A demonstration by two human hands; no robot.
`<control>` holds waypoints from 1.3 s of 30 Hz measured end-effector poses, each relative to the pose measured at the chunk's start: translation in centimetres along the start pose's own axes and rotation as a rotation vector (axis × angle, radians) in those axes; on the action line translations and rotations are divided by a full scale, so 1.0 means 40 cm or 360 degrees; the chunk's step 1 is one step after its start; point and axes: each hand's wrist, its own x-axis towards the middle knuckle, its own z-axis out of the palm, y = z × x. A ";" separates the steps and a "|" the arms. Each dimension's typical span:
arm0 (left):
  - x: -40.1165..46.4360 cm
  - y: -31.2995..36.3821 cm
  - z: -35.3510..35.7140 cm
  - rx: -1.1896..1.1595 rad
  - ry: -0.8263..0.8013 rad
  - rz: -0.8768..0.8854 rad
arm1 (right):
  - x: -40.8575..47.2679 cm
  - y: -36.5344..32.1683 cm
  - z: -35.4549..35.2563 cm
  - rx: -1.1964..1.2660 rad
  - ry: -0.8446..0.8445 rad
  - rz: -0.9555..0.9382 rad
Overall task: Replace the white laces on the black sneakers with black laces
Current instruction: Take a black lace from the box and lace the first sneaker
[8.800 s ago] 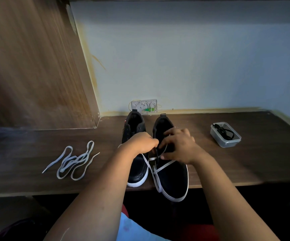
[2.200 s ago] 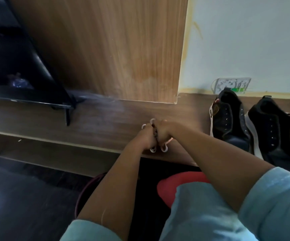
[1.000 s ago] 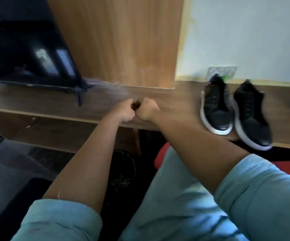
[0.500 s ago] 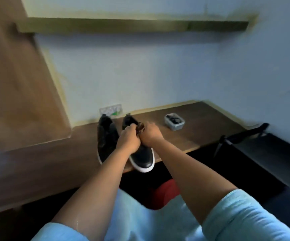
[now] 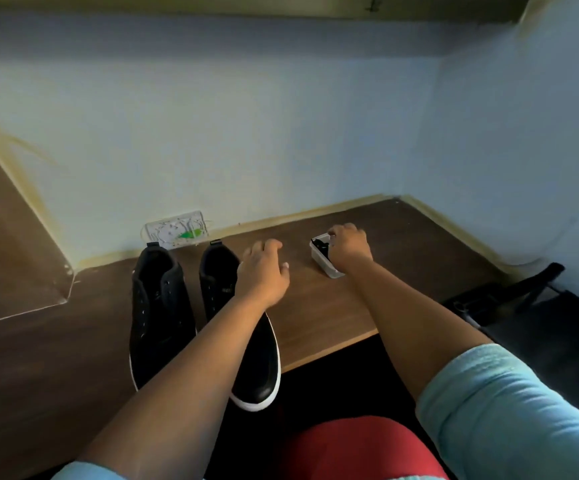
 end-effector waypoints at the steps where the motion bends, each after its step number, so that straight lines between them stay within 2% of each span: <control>1: 0.013 -0.004 0.004 0.0003 0.0018 0.0027 | 0.028 0.002 0.008 -0.0040 -0.0040 0.0008; 5: 0.047 -0.017 0.013 0.0038 0.0029 0.0099 | 0.087 -0.003 0.031 -0.0231 -0.0214 -0.0050; 7: 0.056 -0.023 0.015 0.0065 0.0023 0.0125 | 0.104 -0.005 0.032 -0.0215 -0.0206 -0.0072; 12: 0.088 -0.016 0.020 -0.0049 -0.0014 0.0059 | 0.124 0.001 -0.069 0.0350 0.0071 0.0006; 18: 0.158 0.123 0.005 -0.0360 -0.0077 0.0029 | 0.098 -0.048 -0.296 0.0498 0.0483 -0.0262; 22: 0.212 0.237 -0.042 -0.0797 -0.0226 -0.0068 | 0.052 -0.105 -0.394 0.0734 0.0626 -0.0468; 25: 0.252 0.309 -0.086 -0.1367 -0.0387 -0.0110 | 0.026 -0.123 -0.417 0.0784 0.0543 -0.0563; 27: 0.265 0.354 -0.126 -0.1759 -0.0306 -0.0195 | 0.012 -0.108 -0.405 0.0877 0.0569 -0.0589; 29: 0.274 0.381 -0.166 -0.1957 -0.0154 -0.0253 | 0.006 -0.077 -0.371 0.1119 0.0660 -0.0504; 30: 0.275 0.388 -0.184 -0.1984 -0.0082 -0.0248 | 0.004 -0.059 -0.349 0.1272 0.0571 -0.0435; 32: 0.272 0.399 -0.217 -0.2023 -0.0011 -0.0236 | -0.001 -0.032 -0.292 0.1663 0.0016 -0.0295; 33: 0.269 0.406 -0.233 -0.2093 -0.0005 -0.0224 | 0.003 -0.020 -0.255 0.1742 -0.0257 -0.0226; 34: 0.263 0.413 -0.252 -0.2176 0.0000 -0.0210 | 0.005 -0.010 -0.221 0.1629 -0.0419 -0.0182; 37: 0.255 0.417 -0.291 -0.2452 -0.0094 -0.0138 | 0.022 0.024 -0.127 0.0817 -0.0402 -0.0108; 38: 0.254 0.412 -0.298 -0.2411 -0.0124 -0.0108 | 0.030 0.030 -0.108 0.0760 -0.0321 -0.0032; 39: 0.256 0.405 -0.297 -0.2287 -0.0120 -0.0084 | 0.037 0.031 -0.105 0.0873 -0.0252 0.0069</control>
